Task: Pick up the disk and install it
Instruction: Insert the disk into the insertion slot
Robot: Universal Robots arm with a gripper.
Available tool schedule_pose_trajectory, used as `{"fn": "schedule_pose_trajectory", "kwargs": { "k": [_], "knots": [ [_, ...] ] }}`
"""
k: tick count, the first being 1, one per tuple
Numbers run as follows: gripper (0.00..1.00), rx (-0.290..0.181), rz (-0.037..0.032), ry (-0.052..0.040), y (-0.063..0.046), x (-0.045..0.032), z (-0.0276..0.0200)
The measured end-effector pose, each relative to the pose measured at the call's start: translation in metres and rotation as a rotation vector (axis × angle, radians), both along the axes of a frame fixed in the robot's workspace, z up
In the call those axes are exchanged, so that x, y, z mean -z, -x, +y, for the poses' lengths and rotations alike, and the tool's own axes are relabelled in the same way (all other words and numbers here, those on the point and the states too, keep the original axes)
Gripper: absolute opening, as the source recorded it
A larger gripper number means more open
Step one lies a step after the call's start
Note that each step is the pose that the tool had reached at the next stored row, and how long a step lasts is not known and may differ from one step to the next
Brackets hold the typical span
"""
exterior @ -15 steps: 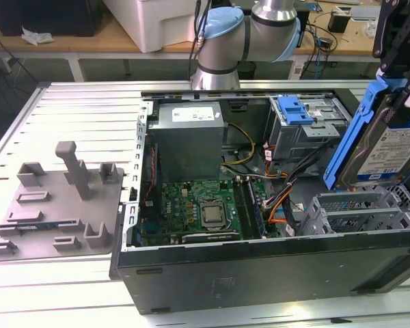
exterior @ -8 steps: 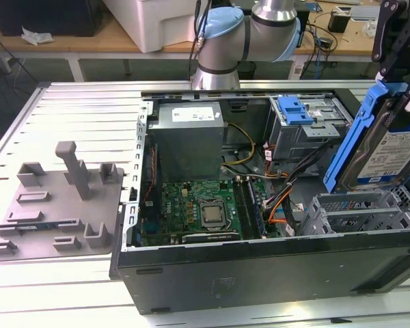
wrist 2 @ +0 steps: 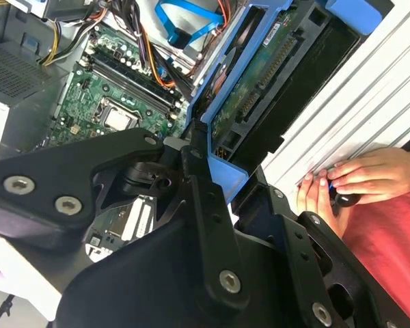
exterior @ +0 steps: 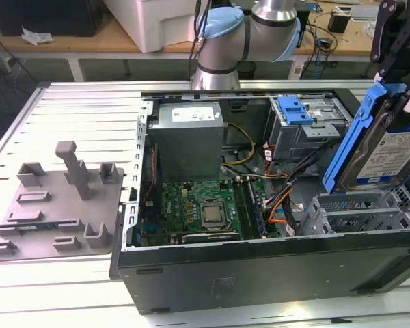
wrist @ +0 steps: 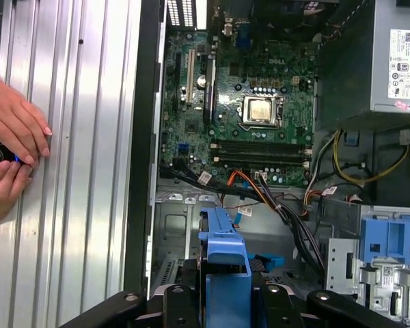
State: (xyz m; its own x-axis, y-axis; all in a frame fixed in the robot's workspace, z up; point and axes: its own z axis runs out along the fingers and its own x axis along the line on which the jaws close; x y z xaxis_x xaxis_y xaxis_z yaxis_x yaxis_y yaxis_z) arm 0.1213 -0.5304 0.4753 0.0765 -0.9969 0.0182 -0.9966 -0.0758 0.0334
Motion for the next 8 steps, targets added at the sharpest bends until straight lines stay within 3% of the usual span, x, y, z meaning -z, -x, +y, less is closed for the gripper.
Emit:
{"fn": "schedule_pose_trajectory", "kwargs": {
  "k": [8],
  "knots": [
    [0.37, 0.0, -0.0001, -0.0009, 0.0008, 0.0008, -0.0039]
  ]
}}
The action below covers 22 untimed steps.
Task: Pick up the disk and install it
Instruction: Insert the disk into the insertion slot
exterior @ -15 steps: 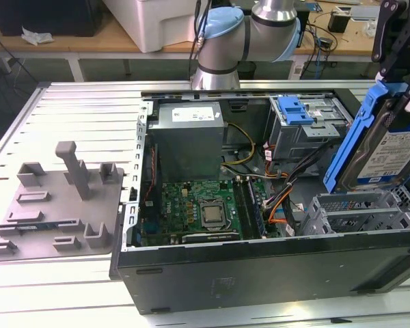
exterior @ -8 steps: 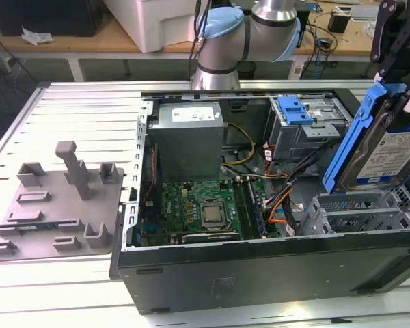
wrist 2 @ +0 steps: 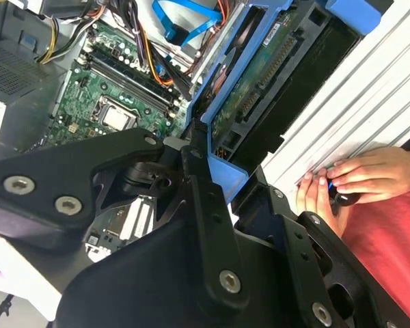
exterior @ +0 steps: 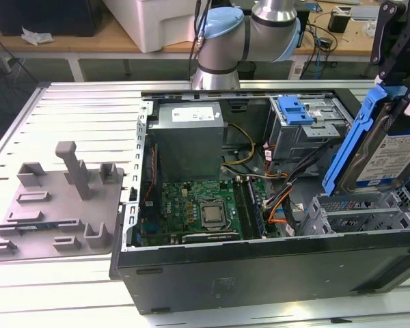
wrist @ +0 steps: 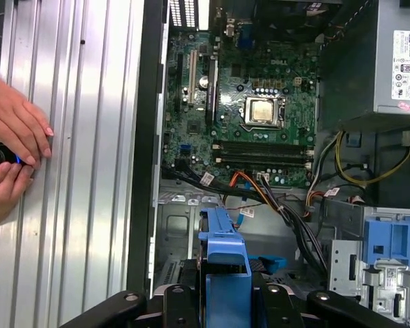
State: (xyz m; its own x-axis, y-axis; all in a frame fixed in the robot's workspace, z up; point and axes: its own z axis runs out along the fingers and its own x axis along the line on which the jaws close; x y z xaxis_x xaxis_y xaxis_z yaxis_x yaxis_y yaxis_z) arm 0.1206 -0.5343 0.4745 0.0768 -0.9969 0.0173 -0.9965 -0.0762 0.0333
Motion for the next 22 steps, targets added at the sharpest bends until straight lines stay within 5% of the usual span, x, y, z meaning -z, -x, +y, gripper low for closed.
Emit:
{"fn": "schedule_pose_trajectory", "kwargs": {
  "k": [10, 22],
  "knots": [
    [0.37, 0.025, 0.0, -0.0119, -0.0011, 0.0038, -0.0008],
    [0.37, 0.03, 0.0, -0.0118, -0.0009, 0.0094, -0.0024]
  ]
}}
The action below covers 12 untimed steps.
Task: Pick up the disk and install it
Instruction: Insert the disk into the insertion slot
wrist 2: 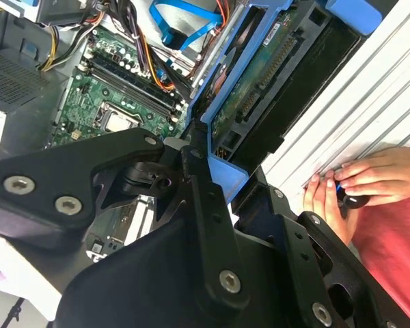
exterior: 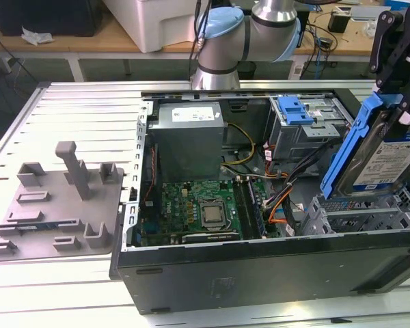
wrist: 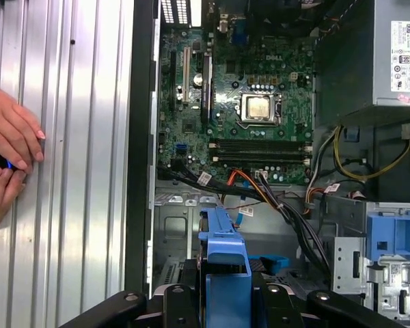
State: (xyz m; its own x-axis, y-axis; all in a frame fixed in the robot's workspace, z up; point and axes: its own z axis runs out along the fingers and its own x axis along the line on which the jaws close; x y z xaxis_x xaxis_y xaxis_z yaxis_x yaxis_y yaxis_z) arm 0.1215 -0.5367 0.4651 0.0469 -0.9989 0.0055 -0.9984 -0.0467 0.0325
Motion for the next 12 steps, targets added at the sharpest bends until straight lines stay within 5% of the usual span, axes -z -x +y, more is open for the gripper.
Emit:
{"fn": "schedule_pose_trajectory", "kwargs": {
  "k": [12],
  "knots": [
    [0.37, 0.007, 0.0, -0.0023, 0.0, 0.0036, -0.0016]
  ]
}}
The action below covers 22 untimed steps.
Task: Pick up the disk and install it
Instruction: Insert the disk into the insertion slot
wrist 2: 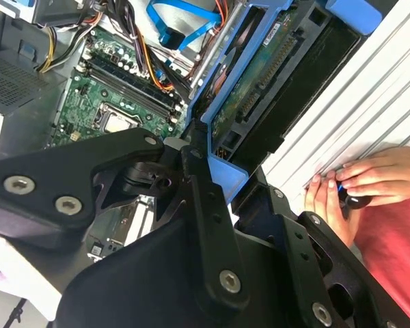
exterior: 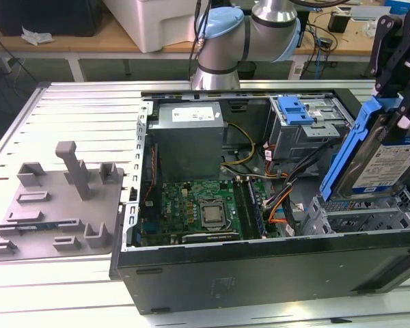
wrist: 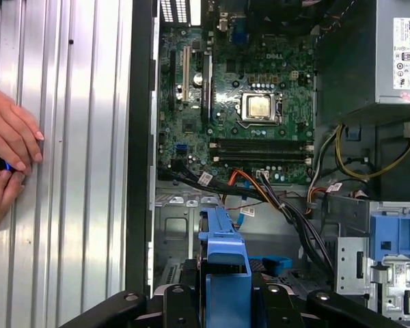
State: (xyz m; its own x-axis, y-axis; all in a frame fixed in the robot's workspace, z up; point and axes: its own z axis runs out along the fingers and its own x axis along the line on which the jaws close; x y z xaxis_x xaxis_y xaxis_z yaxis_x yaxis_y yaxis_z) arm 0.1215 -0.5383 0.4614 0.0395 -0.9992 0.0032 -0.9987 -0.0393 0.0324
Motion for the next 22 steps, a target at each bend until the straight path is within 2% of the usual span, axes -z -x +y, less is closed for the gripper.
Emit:
{"fn": "schedule_pose_trajectory", "kwargs": {
  "k": [5, 14, 19, 22],
  "knots": [
    [0.37, 0.003, 0.0, -0.0032, 0.0, 0.0014, -0.0007],
    [0.37, 0.009, 0.0, -0.0104, 0.0, 0.0032, -0.0055],
    [0.37, 0.012, 0.0, -0.0202, -0.0001, 0.004, -0.0071],
    [0.37, 0.013, 0.0, -0.0226, -0.0001, 0.0045, -0.0074]
  ]
}}
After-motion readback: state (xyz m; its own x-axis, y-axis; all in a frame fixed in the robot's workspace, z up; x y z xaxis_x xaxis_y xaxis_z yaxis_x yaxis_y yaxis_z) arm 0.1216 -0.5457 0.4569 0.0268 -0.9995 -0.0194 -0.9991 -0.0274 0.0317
